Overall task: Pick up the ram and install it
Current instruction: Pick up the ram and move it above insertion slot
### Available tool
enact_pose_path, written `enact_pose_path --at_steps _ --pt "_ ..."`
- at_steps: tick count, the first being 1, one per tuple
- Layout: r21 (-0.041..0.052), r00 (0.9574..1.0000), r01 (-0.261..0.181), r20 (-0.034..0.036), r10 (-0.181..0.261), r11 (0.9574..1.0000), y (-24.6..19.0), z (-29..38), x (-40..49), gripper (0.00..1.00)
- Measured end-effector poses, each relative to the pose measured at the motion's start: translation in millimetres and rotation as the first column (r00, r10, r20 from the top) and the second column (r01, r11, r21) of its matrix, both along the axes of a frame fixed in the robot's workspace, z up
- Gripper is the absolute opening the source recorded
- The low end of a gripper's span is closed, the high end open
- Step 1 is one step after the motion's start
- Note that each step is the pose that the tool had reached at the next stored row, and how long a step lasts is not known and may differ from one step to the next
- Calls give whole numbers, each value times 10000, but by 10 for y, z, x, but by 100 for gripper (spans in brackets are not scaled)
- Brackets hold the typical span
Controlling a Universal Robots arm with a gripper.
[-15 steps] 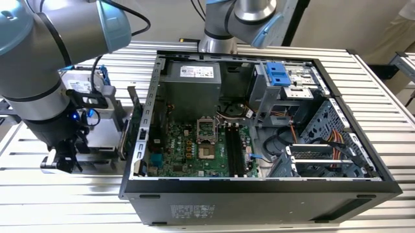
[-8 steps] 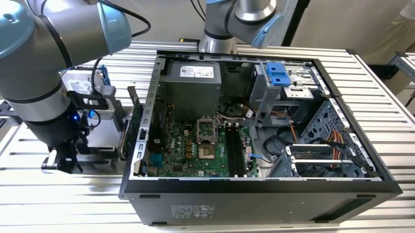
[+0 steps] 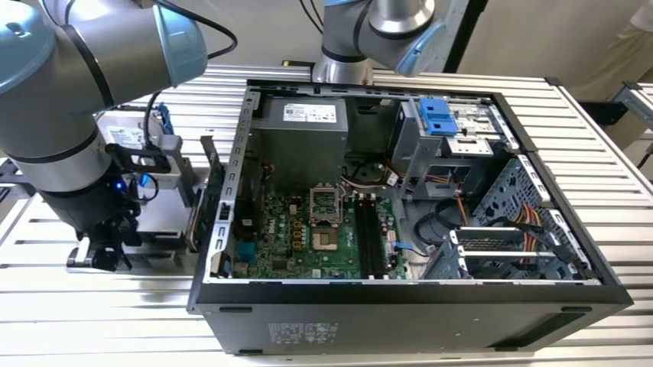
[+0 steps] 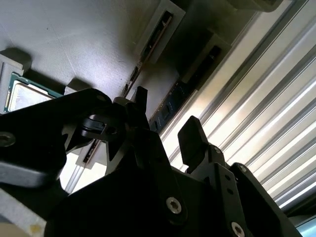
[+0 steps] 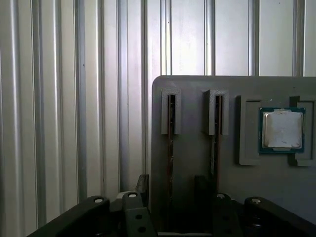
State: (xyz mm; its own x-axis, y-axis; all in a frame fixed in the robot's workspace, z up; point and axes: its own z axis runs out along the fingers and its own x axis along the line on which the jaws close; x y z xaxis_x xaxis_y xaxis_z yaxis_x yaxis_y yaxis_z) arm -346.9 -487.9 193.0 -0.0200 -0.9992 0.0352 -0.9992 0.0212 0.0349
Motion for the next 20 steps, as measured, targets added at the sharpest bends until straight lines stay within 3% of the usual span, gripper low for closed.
enact_pose_path --at_steps 20 --pt "0 10000 0 0 0 10000 0 -23 0 0"
